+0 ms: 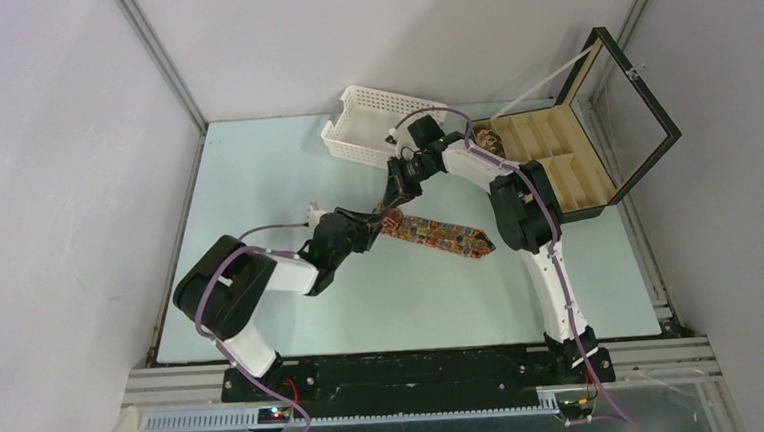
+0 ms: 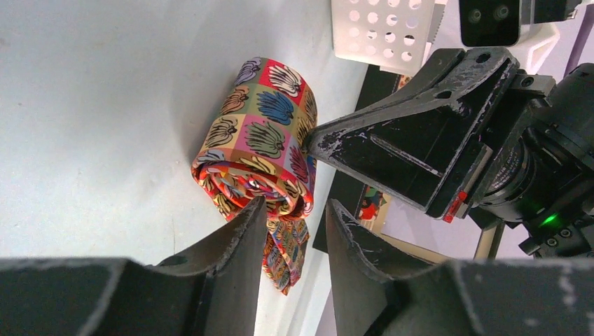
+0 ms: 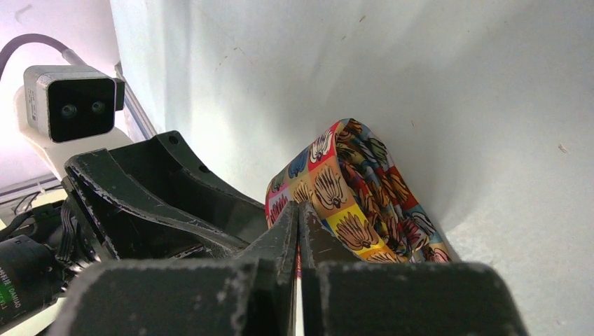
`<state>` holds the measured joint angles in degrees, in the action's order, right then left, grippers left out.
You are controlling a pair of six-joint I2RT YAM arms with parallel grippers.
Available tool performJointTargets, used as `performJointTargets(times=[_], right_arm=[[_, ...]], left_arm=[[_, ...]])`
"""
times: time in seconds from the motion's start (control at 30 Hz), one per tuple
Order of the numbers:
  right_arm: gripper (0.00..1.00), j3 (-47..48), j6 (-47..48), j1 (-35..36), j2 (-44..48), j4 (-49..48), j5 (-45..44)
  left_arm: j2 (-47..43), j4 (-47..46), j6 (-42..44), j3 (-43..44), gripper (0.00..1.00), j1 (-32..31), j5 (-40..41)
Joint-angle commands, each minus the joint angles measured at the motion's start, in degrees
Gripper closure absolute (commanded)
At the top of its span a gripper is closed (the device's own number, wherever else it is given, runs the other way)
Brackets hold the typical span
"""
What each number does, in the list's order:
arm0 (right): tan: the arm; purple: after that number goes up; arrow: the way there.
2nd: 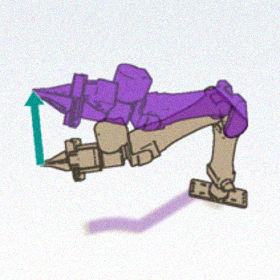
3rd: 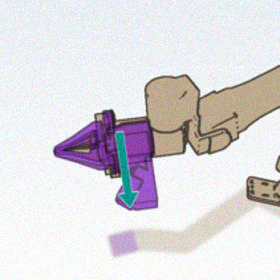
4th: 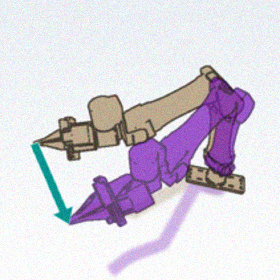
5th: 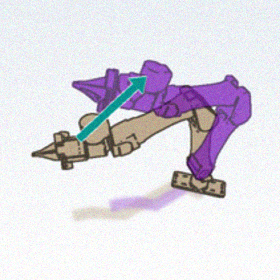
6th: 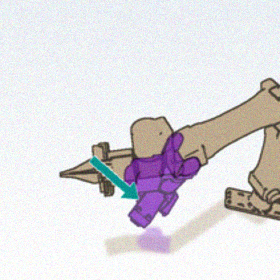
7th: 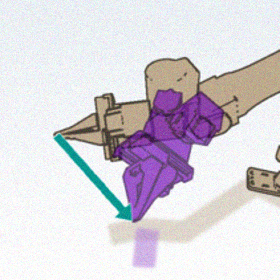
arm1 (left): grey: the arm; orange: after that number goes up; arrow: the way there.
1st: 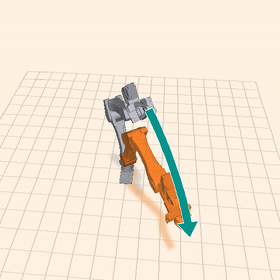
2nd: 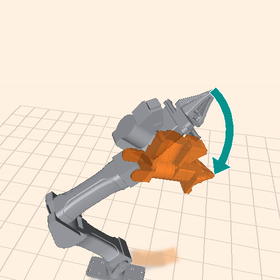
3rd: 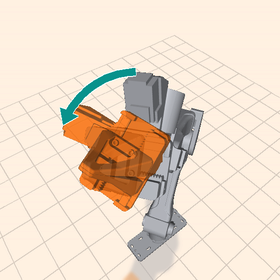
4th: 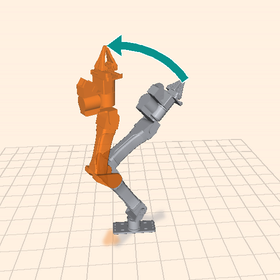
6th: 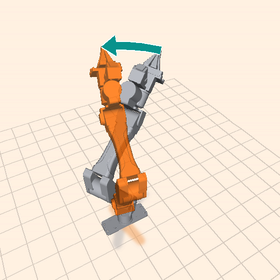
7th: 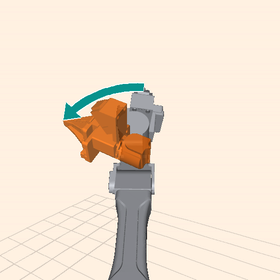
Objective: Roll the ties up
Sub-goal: Roll the tie at the center of the board.
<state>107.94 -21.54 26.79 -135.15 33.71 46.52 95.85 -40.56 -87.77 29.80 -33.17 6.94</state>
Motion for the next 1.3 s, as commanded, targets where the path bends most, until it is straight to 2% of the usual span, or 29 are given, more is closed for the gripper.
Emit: performJointTargets(times=[0.0,0.97,1.27], right_arm=[[1.00,0.28,0.69,0.24,1.91,-0.55,-0.62],[1.00,0.24,1.04,0.94,1.35,-0.24,-0.70],[1.00,0.20,1.01,1.04,1.38,-0.32,-0.73]], left_arm=[[0.59,-2.33,-0.82,2.06,0.59,0.62,-0.69],[3.40,-4.35,-0.90,2.31,0.63,2.43,-1.66],[4.11,-4.66,-0.66,2.54,0.75,2.65,-1.91]])
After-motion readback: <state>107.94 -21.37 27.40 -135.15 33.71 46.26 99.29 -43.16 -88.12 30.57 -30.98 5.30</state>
